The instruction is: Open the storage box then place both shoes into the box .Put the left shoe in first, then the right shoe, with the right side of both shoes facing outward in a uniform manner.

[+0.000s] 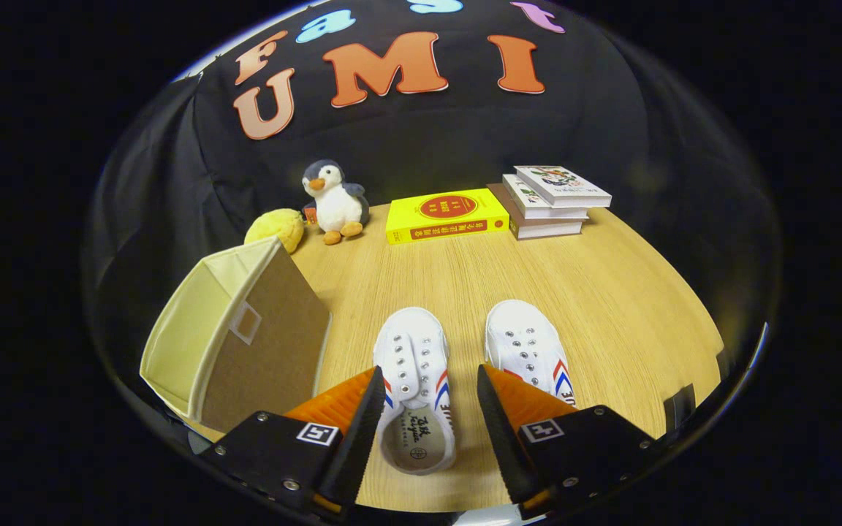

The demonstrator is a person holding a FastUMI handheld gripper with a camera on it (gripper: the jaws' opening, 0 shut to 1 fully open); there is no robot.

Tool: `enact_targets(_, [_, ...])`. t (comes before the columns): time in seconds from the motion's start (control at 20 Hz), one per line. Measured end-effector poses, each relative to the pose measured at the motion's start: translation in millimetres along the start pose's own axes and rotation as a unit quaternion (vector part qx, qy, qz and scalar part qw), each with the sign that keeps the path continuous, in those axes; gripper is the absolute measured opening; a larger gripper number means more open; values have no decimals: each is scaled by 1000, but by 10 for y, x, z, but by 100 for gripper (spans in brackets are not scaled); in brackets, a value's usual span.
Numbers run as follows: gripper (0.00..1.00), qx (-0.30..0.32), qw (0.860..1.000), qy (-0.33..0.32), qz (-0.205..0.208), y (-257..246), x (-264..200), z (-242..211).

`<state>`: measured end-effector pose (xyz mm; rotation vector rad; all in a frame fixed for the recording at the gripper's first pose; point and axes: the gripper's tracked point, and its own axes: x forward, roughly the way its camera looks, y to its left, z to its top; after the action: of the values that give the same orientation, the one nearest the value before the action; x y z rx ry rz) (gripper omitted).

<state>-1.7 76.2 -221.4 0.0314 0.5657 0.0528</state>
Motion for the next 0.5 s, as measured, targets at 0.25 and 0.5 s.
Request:
enact_targets(0.25, [65,-16,999,51,4,-109,201,-316])
enact_targets(0.5, [64,-29,995,91,17,-135,398,-547])
